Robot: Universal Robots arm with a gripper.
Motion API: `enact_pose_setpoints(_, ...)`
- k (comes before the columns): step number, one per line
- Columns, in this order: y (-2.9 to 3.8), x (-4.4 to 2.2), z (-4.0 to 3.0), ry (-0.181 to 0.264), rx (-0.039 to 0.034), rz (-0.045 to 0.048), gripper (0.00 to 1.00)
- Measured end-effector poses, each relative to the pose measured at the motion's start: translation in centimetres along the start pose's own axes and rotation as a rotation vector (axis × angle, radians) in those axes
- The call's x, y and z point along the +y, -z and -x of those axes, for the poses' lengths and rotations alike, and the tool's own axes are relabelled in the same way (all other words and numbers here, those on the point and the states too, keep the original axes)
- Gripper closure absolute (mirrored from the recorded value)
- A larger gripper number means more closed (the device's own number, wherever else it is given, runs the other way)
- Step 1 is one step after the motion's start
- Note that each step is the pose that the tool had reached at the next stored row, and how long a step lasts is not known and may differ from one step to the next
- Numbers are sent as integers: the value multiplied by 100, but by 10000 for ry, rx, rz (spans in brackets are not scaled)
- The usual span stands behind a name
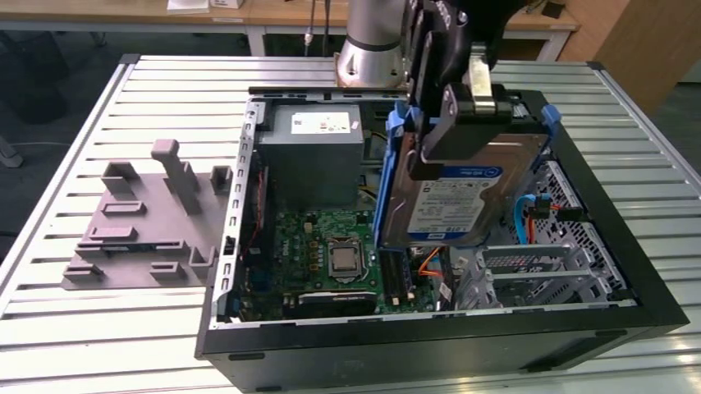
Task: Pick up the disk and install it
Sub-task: 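Insert the disk into the insertion slot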
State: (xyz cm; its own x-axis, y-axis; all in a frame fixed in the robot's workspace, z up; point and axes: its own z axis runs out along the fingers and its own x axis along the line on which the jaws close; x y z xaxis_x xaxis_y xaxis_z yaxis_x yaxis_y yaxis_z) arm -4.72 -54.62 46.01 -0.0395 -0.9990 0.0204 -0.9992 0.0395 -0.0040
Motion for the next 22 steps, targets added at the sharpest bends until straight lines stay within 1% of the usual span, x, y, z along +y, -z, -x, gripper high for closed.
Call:
enact_pose_setpoints(4, -5, -81, -3, 0, 0, 0, 64)
enact_pose_setpoints(6, -8, -110, -3, 0, 2, 1, 64)
enact_pose_setpoints(11, -15, -117, -31, -1, 2, -12, 64)
enact_pose_setpoints(13, -18, -118, -40, 0, -1, -35, 64)
enact_pose_setpoints(15, -18, -120, -46, 0, -2, -82, 64)
enact_pose_setpoints(17, -21, -135, -48, -2, -3, -93, 64)
enact_pose_setpoints(19, -28, -186, -48, -1, -2, -94, 64)
enact_pose_setpoints(22, -37, -286, -45, -3, -3, -94, 64)
